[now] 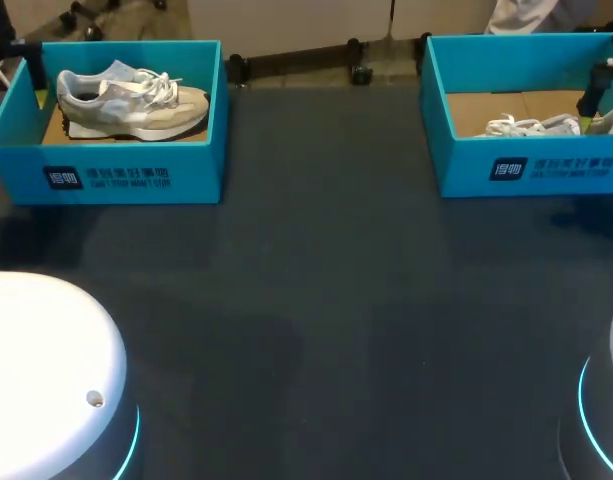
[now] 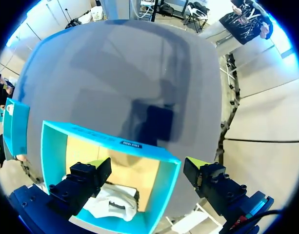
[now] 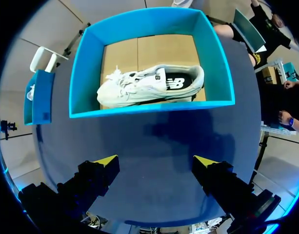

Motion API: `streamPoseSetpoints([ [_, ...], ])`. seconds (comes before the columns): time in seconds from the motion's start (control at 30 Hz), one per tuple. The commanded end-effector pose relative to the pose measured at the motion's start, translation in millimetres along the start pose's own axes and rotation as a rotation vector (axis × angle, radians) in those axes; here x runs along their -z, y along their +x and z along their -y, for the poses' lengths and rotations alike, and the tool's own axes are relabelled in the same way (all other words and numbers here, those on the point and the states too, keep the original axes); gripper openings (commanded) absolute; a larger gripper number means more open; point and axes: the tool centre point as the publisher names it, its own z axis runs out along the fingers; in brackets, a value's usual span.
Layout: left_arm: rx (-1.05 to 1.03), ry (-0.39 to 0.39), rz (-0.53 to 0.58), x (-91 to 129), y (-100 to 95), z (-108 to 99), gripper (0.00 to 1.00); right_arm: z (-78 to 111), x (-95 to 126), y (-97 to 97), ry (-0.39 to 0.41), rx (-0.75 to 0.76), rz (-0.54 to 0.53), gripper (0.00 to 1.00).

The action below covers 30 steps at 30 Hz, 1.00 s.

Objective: Take the shoe out of the shoebox, open the shoe tongue, remove and reinsert the insole, then place the shoe into the shoebox

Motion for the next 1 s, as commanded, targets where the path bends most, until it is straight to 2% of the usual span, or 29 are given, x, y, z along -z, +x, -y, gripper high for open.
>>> streamPoseSetpoints([
  [0.03, 0.003, 0.002, -0.001, -8, 0.6, -31, 1.0, 0.8, 0, -0.2, -0.002, 0.0, -0.001, 1.0],
  [0.07, -0.023, -0.003, 0.003, -12, 0.6, -49, 1.0, 0.8, 0, -0.2, -0.002, 0.0, -0.001, 1.0],
  [0.1, -0.005, 0.01, -0.006, -15, 0.8, -59, 1.0, 0.8, 0, -0.2, -0.002, 0.0, -0.001, 1.0],
  [0.17, -0.014, -0.027, -0.031, -19, 0.4, -71, 1.0, 0.8, 0, -0.2, -0.002, 0.0, -0.001, 1.0],
  [0.2, -0.023, -0.004, -0.018, -22, 0.8, -84, 1.0, 0.8, 0, -0.2, -0.002, 0.0, -0.001, 1.0],
  [0.3, 0.002, -0.047, -0.059, -29, -3.3, -105, 1.0, 0.8, 0, -0.2, -0.002, 0.0, -0.001, 1.0],
  [0.5, -0.028, -0.051, -0.066, -29, -17.5, -138, 1.0, 0.8, 0, -0.2, -0.002, 0.0, -0.001, 1.0],
  [0.87, -0.028, -0.051, -0.066, -29, -17.5, -138, 1.0, 0.8, 0, -0.2, -0.002, 0.0, -0.001, 1.0],
  [0.9, -0.04, -0.093, -0.083, -32, -22.8, -135, 1.0, 0.8, 0, -0.2, -0.002, 0.0, -0.001, 1.0],
  [0.97, -0.074, -0.084, -0.079, -37, -29.5, -140, 1.0, 0.8, 0, -0.2, -0.002, 0.0, -0.001, 1.0],
  [1.0, -0.072, -0.118, -0.093, -39, -32.7, -144, 1.0, 0.8, 0, -0.2, -0.002, 0.0, -0.001, 1.0],
])
